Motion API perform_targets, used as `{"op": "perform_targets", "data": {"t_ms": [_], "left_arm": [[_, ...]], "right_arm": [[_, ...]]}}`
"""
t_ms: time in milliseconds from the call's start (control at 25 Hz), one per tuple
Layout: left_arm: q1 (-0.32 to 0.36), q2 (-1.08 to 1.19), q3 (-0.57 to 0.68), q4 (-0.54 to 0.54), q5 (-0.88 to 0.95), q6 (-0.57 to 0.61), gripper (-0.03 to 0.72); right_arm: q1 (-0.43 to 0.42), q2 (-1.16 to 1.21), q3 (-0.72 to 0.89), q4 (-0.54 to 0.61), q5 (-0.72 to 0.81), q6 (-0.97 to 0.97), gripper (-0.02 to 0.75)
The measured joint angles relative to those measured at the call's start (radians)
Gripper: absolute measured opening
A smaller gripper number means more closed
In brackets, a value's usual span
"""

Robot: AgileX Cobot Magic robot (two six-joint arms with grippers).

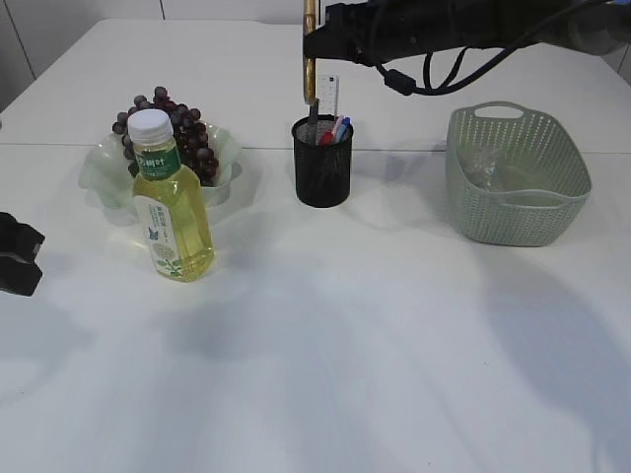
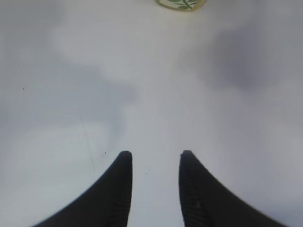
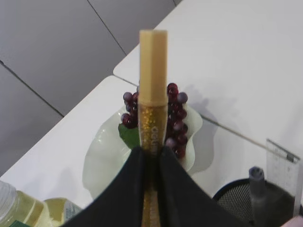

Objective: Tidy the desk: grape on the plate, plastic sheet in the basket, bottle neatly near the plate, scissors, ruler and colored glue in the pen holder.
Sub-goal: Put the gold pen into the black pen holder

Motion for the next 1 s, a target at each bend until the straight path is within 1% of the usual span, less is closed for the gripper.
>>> {"op": "perform_targets", "data": {"t_ms": [120,360,480,600,680,760,840,920,1000], "left_arm": [[0.000,0.012,0.000,0.000,0.000,0.000,0.246],[0.000,0.019,0.000,0.000,0.000,0.000,0.246],[0.000,0.030,0.000,0.000,0.000,0.000,0.246],[0.000,0.032,0.000,0.000,0.000,0.000,0.246],[0.000,0.032,0.000,0.000,0.000,0.000,0.246],[0.000,0.032,0.000,0.000,0.000,0.000,0.246],[0.000,0.032,0.000,0.000,0.000,0.000,0.246],[0.000,0.032,0.000,0.000,0.000,0.000,0.246],[0.000,0.032,0.000,0.000,0.000,0.000,0.246]], "right_arm": [[-0.002,0.015,0.000,0.103,-0.032,-0.165,0.067],[-0.002,0.059,0.000,0.201,-0.055,-0.477,0.067],[-0.002,0.087,0.000,0.237,-0.084,-0.571,0.068],[-0.002,0.114,0.000,0.249,-0.120,-0.596,0.085],[-0.002,0.122,0.000,0.256,-0.127,-0.600,0.116],[-0.002,0.125,0.000,0.257,-0.131,-0.600,0.169],[-0.002,0.125,0.000,0.264,-0.131,-0.602,0.244],[-0.002,0.125,0.000,0.264,-0.106,-0.602,0.302],[-0.002,0.125,0.000,0.264,-0.085,-0.602,0.336]]}}
